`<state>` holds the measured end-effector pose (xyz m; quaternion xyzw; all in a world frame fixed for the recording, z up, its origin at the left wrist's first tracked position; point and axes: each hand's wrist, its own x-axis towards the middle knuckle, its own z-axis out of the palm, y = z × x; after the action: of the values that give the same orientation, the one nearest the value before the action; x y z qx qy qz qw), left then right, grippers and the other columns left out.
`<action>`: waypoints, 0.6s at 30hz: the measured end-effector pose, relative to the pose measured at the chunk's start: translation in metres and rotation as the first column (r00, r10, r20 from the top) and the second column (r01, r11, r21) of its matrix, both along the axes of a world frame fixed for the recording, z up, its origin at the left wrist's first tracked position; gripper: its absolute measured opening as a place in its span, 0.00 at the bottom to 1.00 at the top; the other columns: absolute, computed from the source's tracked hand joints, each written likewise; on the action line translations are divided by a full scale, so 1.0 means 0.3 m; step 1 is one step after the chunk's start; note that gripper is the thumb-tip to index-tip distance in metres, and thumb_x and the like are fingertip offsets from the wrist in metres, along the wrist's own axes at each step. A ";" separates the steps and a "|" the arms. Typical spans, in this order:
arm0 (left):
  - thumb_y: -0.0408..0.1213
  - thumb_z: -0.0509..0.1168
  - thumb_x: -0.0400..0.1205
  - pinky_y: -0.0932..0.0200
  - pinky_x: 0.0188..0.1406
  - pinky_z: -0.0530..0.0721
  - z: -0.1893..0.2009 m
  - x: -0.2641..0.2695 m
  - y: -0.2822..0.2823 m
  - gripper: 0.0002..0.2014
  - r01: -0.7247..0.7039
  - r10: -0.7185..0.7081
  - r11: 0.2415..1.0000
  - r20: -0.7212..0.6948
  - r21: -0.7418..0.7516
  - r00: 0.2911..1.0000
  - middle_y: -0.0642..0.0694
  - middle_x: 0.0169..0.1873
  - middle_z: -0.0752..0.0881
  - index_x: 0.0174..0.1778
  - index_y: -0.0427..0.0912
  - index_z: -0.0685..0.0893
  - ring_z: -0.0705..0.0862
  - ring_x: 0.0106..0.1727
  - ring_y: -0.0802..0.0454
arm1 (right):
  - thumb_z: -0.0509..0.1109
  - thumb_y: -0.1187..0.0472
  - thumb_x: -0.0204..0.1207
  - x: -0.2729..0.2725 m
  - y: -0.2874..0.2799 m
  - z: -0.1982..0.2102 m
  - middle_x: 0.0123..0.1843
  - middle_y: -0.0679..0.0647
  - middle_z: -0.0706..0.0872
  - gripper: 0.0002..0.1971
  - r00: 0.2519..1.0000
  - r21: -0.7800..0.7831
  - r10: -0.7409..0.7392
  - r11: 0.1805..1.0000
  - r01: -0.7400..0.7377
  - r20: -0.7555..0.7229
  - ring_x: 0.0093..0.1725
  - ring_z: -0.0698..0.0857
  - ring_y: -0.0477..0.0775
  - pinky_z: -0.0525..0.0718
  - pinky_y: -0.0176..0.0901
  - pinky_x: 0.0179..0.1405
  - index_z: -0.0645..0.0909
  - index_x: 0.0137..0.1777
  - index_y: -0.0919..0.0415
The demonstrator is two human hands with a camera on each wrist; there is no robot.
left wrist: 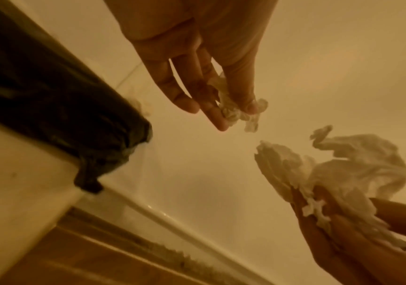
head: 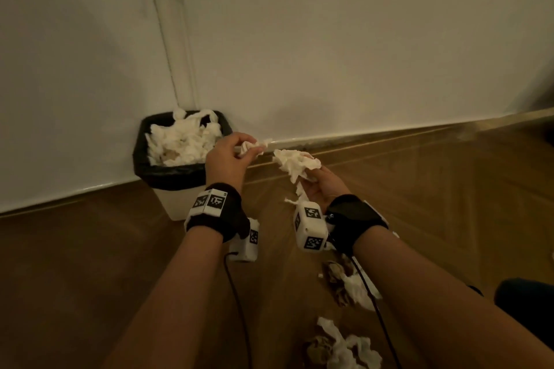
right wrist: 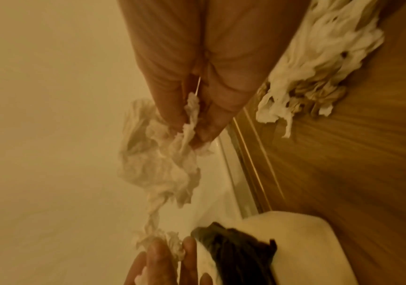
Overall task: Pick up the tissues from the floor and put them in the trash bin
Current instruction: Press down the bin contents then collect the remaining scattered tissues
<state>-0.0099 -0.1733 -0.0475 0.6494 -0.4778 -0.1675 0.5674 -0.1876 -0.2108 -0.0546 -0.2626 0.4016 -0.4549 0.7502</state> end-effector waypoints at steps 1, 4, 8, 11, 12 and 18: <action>0.46 0.74 0.73 0.68 0.40 0.79 0.012 0.025 0.007 0.05 -0.034 0.035 0.999 0.024 -0.024 0.999 0.51 0.42 0.85 0.39 0.53 0.84 0.81 0.43 0.56 | 0.61 0.71 0.80 0.036 -0.008 0.012 0.34 0.53 0.91 0.13 1.000 -0.010 0.016 1.000 -0.016 -0.010 0.36 0.89 0.50 0.87 0.42 0.49 0.80 0.62 0.65; 0.44 0.72 0.75 0.67 0.43 0.78 0.044 0.106 0.026 0.04 -0.119 0.125 0.990 0.065 -0.079 0.990 0.52 0.42 0.82 0.39 0.49 0.85 0.79 0.43 0.58 | 0.60 0.73 0.80 0.153 -0.029 0.048 0.41 0.56 0.89 0.18 0.997 -0.043 0.067 0.997 -0.068 -0.035 0.40 0.87 0.52 0.84 0.42 0.51 0.74 0.71 0.69; 0.39 0.68 0.79 0.68 0.53 0.74 0.056 0.221 0.033 0.07 -0.211 0.216 0.976 0.174 -0.050 0.961 0.43 0.51 0.82 0.49 0.43 0.89 0.79 0.49 0.54 | 0.61 0.74 0.80 0.306 -0.063 0.083 0.60 0.66 0.83 0.20 0.991 -0.064 0.112 0.991 -0.117 -0.066 0.53 0.84 0.60 0.82 0.45 0.58 0.73 0.72 0.71; 0.38 0.64 0.82 0.63 0.60 0.74 0.048 0.295 0.040 0.11 -0.284 0.272 0.959 0.236 0.015 0.933 0.40 0.57 0.80 0.57 0.41 0.87 0.80 0.55 0.47 | 0.61 0.76 0.79 0.408 -0.080 0.091 0.62 0.67 0.81 0.20 0.987 -0.073 0.137 0.987 -0.143 -0.080 0.47 0.84 0.56 0.82 0.44 0.53 0.74 0.71 0.73; 0.38 0.62 0.83 0.61 0.61 0.75 0.041 0.313 0.042 0.12 -0.311 0.290 0.949 0.254 0.049 0.923 0.40 0.59 0.79 0.59 0.40 0.86 0.80 0.56 0.46 | 0.62 0.76 0.79 0.438 -0.086 0.090 0.61 0.67 0.82 0.19 0.984 -0.074 0.143 0.986 -0.151 -0.109 0.47 0.84 0.56 0.83 0.43 0.50 0.74 0.70 0.73; 0.35 0.57 0.85 0.63 0.61 0.71 -0.017 0.388 0.033 0.15 -0.373 0.310 0.899 0.267 0.231 0.913 0.44 0.65 0.72 0.66 0.39 0.80 0.79 0.58 0.46 | 0.64 0.69 0.79 0.574 -0.125 0.049 0.64 0.65 0.84 0.16 0.778 -0.200 0.089 0.943 -0.268 -0.622 0.51 0.83 0.56 0.80 0.47 0.65 0.80 0.65 0.69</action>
<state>0.1065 -0.1635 -0.0526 0.8109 -0.3883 -0.0558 0.4343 -0.0153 -0.2484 -0.0398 -0.5336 0.5252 -0.3249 0.5778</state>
